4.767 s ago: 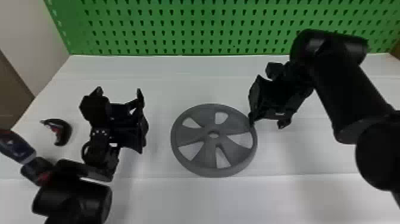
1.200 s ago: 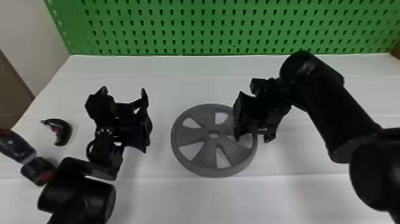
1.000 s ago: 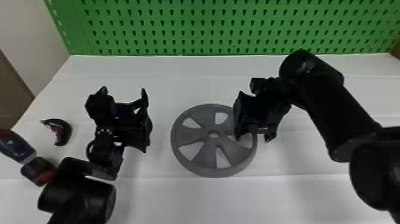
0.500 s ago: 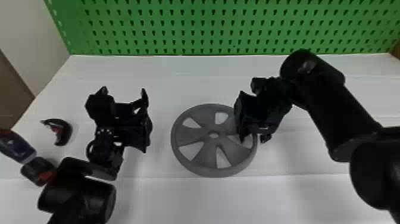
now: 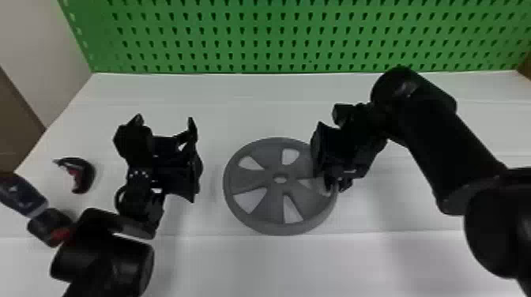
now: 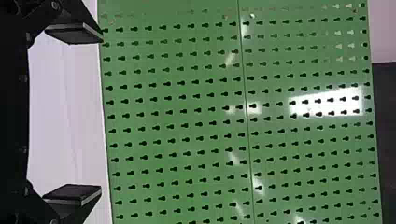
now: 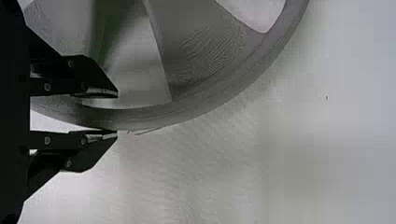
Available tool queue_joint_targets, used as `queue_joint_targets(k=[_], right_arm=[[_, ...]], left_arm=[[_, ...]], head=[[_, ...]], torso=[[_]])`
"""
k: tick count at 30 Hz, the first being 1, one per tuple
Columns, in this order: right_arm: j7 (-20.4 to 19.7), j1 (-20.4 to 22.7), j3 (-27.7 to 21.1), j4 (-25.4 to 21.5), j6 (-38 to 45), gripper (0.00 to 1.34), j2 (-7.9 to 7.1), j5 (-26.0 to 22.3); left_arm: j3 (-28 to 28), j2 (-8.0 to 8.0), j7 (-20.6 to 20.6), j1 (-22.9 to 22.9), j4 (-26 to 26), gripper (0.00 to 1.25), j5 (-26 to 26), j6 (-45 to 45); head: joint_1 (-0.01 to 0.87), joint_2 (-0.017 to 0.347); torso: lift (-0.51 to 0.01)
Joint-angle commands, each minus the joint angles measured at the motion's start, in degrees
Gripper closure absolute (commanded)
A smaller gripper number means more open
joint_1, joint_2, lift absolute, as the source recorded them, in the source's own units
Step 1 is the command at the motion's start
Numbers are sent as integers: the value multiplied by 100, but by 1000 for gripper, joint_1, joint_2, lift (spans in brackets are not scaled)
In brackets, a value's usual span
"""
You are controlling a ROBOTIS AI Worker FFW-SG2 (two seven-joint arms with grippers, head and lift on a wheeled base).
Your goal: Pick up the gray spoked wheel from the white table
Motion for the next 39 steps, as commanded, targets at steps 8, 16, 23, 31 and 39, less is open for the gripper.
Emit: queue_joint_targets(k=[8,16,23,31,39], right_arm=[[0,-20,89,0,9,1139,5,14],[0,-28,97,0,-35,1139,5,-12],[0,-28,89,0,-44,1139,5,-39],[0,-55,124,-141,53,1139,5,-30],[0,-204,-210,-650,545,1138,5,269]], left_arm=[[-2,-1,0,-3,9,145,0,0],[7,-1,0,6,9,145,0,0],[7,-1,0,6,9,145,9,0],[16,-1,0,14,9,145,9,0],[24,-1,0,41,9,145,9,0]], head=[[806,44],[806,44],[806,44],[806,44],[806,44]], torso=[[-98],[-98],[-98],[-98],[-98]])
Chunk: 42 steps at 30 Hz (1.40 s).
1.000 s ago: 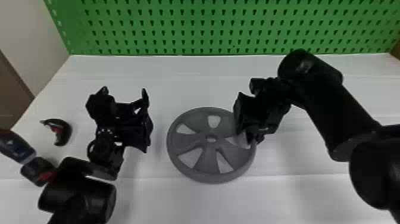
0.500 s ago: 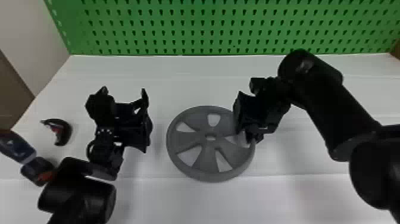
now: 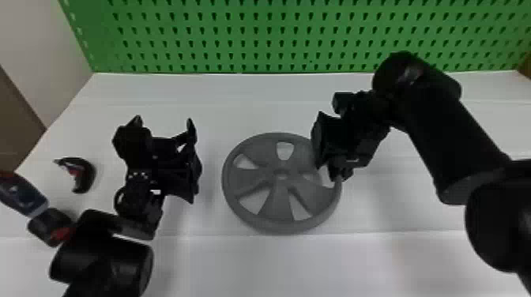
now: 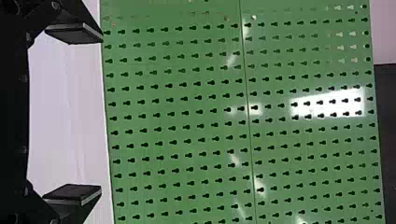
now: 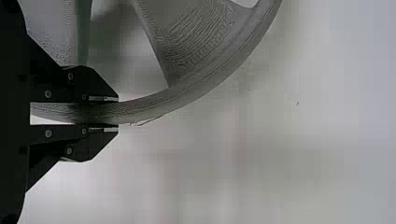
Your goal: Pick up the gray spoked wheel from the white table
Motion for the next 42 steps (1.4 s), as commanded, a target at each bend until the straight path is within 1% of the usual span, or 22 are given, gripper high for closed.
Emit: queue_joint_targets(k=[1,7,11,21,26,28,30,35,37,42], right_arm=[[0,-97,-171,-393,182,1138,5,115],[0,-124,-461,-885,182,1138,5,158],[0,-115,-488,-1131,182,1138,5,194],[0,-62,-611,-1202,182,1139,5,194],[0,-1,-672,-1334,182,1139,5,194],[0,52,-699,-1465,182,1139,5,167],[0,131,-734,-1659,182,1139,5,106],[0,500,-874,-2265,182,1141,0,-158],[0,658,-883,-2494,182,1139,-44,-281],[0,1195,-883,-3065,-591,1139,-123,-589]], left_arm=[[3,-4,0,13,0,145,2,0],[3,5,0,22,0,145,2,0],[21,-4,0,31,0,145,2,0],[21,5,0,40,0,145,2,0],[29,5,0,48,0,145,2,0],[21,-4,0,48,0,145,2,0],[21,5,0,48,0,145,2,0],[29,5,0,48,0,145,2,-9],[29,5,0,57,-9,145,2,-9],[38,-4,0,48,-9,145,2,-53]], head=[[806,44],[806,44],[806,44],[806,44],[806,44],[806,44],[806,44],[806,44],[806,44],[806,44]], torso=[[-98],[-98],[-98],[-98],[-98],[-98],[-98],[-98],[-98],[-98]])
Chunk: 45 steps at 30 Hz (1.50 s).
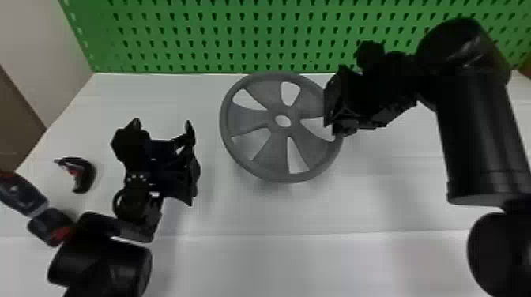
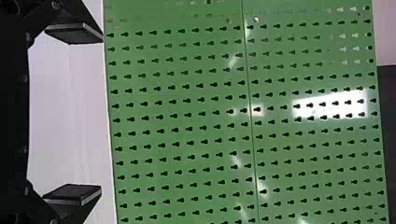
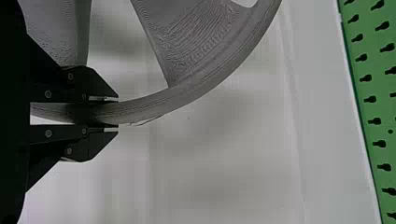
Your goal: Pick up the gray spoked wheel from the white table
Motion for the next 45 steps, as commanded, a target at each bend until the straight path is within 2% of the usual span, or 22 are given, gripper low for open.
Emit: queue_joint_targets(k=[1,4,11,15,18,20,21,24,29,36,41,45], right_arm=[[0,556,30,-593,-778,1141,-74,-247],[9,837,65,-875,-1191,1141,-83,-247],[61,1373,496,-1455,-2308,1141,-285,-159],[870,1690,671,-1508,-3231,1141,-356,290],[1230,1927,707,-1587,-3819,1141,-312,641],[1424,2015,663,-1648,-3978,1141,-215,1054],[1679,2076,645,-1657,-4153,1139,-162,1388],[2012,2261,619,-1675,-4707,1139,-74,1766],[2144,2472,707,-1736,-5401,1139,-66,2056],[2267,2938,759,-1718,-6948,1139,-48,2540],[2267,3210,759,-1587,-8029,1141,63,2917],[2259,3342,830,-1402,-8706,1141,63,3014]], left_arm=[[2,-4,0,-6,-6,145,9,-59],[11,-4,0,-15,-6,145,26,-85],[-33,-4,0,-59,-15,145,44,-155],[-33,-13,0,-85,-59,145,79,-164],[-33,-13,9,-94,-103,145,97,-164],[-33,-13,26,-103,-138,145,132,-164],[-42,-13,26,-103,-147,145,132,-164],[-42,-22,26,-112,-191,145,132,-164],[-33,-57,26,-120,-200,145,176,-164],[-33,-83,26,-120,-217,145,211,-164],[20,-101,26,-94,-217,145,264,-164],[90,-127,26,-68,-208,145,281,-164]], head=[[806,44],[806,44],[806,44],[806,44],[806,44],[806,44],[806,44],[806,44],[806,44],[806,44],[806,44],[806,44]], torso=[[-98],[-98],[-98],[-98],[-98],[-98],[-98],[-98],[-98],[-98],[-98],[-98]])
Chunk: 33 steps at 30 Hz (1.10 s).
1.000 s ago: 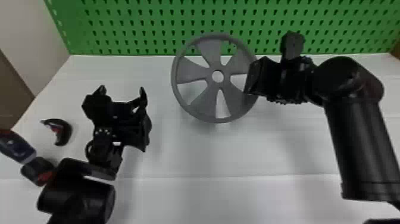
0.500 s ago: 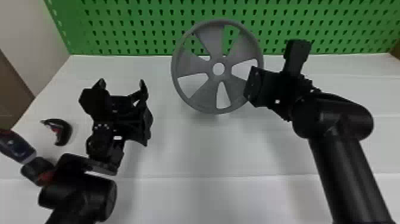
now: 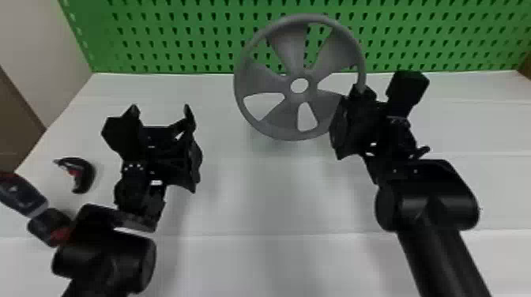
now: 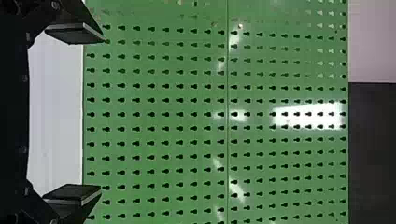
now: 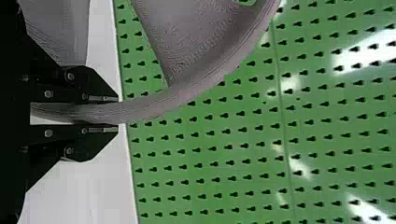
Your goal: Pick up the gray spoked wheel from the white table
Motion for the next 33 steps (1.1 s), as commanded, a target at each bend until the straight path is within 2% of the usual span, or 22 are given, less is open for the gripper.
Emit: queue_joint_targets(k=[1,7,13,21,33], right_arm=[[-6,160,89,239,-891,1141,24,208],[-59,266,150,406,-1419,1141,24,436],[-358,354,168,415,-1647,1141,24,647],[-516,398,159,415,-1682,1139,24,709],[-516,398,159,415,-1682,1139,24,726]], left_arm=[[69,-31,0,37,4,145,22,0],[113,-49,0,72,13,145,22,0],[131,-58,0,99,13,145,83,9],[175,-49,-149,107,22,145,101,44],[192,-49,-167,107,22,145,101,53]], head=[[806,44],[806,44],[806,44],[806,44],[806,44]], torso=[[-98],[-98],[-98],[-98],[-98]])
